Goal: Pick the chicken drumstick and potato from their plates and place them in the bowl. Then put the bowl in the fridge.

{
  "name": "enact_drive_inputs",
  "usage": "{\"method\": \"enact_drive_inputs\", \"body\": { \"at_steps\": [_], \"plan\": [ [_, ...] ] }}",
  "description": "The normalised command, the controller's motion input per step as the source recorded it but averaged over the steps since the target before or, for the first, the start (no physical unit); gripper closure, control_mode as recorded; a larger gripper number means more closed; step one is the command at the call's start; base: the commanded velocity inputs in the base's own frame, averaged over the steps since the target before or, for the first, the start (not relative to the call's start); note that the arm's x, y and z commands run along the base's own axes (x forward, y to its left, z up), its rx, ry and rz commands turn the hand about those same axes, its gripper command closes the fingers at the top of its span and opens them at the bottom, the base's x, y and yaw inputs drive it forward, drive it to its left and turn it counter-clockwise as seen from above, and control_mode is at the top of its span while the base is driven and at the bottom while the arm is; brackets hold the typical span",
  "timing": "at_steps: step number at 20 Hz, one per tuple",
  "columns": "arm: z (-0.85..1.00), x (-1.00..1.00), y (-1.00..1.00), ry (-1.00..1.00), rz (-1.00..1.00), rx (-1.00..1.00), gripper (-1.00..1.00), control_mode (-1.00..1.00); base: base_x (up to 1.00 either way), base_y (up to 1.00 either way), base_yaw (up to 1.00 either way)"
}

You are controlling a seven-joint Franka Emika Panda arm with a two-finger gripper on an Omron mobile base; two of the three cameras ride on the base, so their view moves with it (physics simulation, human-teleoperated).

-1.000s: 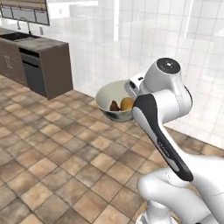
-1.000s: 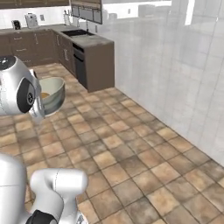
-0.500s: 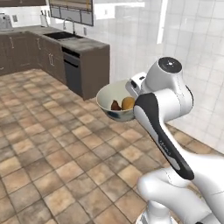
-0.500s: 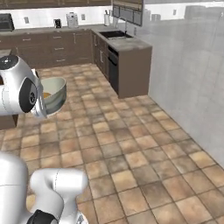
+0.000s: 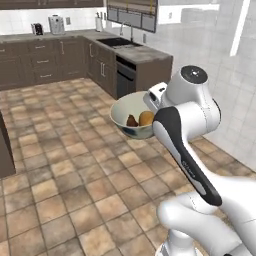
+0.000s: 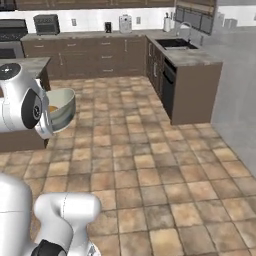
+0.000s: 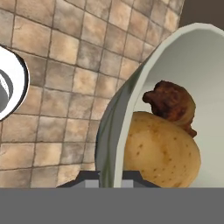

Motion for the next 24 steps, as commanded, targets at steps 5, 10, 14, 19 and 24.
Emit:
{"method": "enact_drive_inputs", "body": {
  "at_steps": [5,10,14,19,24],
  "plan": [
    [0.0,0.0,0.0,0.0,0.0,0.0,1.0,1.0,0.86,0.07,0.34],
    [0.0,0.0,0.0,0.0,0.0,0.0,1.0,1.0,0.86,0.09,0.33],
    [0.0,0.0,0.0,0.0,0.0,0.0,1.0,1.0,0.81,0.13,0.36],
    [0.0,0.0,0.0,0.0,0.0,0.0,1.0,1.0,0.74,0.12,0.42],
    [0.0,0.0,0.0,0.0,0.0,0.0,1.0,1.0,0.64,0.15,0.49]
  ]
}}
